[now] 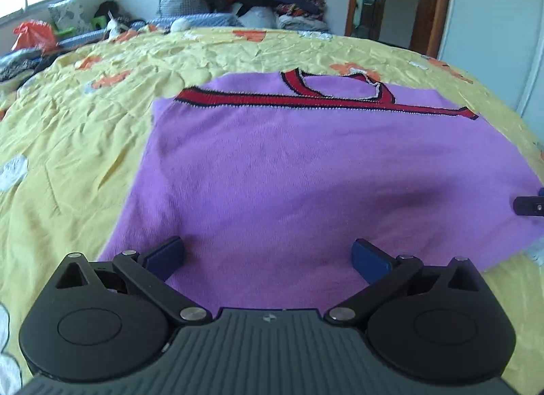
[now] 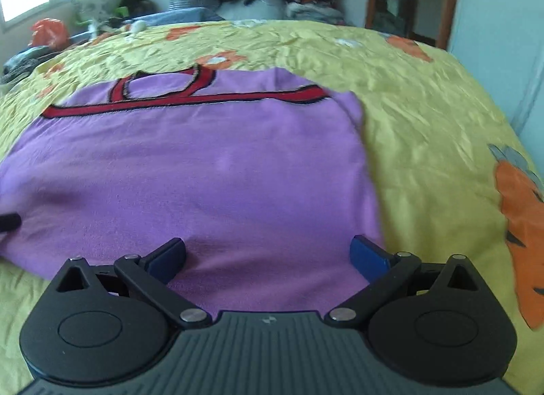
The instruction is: Fold small clothes
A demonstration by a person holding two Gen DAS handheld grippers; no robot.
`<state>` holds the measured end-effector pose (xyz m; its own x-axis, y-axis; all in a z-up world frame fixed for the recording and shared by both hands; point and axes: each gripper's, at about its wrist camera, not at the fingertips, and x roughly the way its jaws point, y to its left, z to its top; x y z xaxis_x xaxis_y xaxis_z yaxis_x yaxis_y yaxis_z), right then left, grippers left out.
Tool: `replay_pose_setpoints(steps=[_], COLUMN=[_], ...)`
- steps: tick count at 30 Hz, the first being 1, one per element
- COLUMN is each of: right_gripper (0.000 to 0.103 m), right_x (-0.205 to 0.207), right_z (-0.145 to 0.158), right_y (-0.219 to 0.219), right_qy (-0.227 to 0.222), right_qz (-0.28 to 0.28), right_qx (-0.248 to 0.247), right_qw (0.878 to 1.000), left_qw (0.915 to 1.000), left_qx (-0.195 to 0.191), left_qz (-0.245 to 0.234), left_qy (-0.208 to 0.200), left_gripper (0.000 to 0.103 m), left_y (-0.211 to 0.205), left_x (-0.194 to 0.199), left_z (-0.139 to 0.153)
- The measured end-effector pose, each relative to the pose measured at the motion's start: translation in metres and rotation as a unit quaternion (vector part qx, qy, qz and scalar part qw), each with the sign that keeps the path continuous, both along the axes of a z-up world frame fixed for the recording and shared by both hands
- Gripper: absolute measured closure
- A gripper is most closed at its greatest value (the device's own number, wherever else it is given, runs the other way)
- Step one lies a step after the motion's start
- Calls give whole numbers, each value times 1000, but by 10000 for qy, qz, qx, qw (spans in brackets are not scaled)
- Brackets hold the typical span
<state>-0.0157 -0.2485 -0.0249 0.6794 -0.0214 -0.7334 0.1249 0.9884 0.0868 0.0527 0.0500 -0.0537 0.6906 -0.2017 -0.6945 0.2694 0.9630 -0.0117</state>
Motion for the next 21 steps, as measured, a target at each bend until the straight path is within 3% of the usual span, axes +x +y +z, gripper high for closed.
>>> replay_pose_setpoints(steps=[3, 5, 6, 12, 21], right_gripper=[0, 0, 0, 0, 0], right_x=[-6, -5, -11, -11, 62], right_z=[1, -9, -11, -4, 9], right_y=[17, 31, 32, -7, 24], right_qy=[-125, 3, -143, 6, -34], right_qz=[249, 376, 462, -85, 53], right_qx=[243, -230, -413, 89, -73], right_qw=[9993, 9990, 9980, 9999, 10000], left_qw=[9999, 9999, 9998, 9997, 9993], left_qx=[52, 42, 35, 69, 80], left_qz=[97, 165, 192, 231, 286], left_qy=[-11, -27, -21, 39, 228], left_gripper=[0, 0, 0, 0, 0], left_y=[-2, -1, 0, -1, -3], left_x=[-2, -4, -5, -4, 6], left_z=[-2, -3, -3, -1, 3])
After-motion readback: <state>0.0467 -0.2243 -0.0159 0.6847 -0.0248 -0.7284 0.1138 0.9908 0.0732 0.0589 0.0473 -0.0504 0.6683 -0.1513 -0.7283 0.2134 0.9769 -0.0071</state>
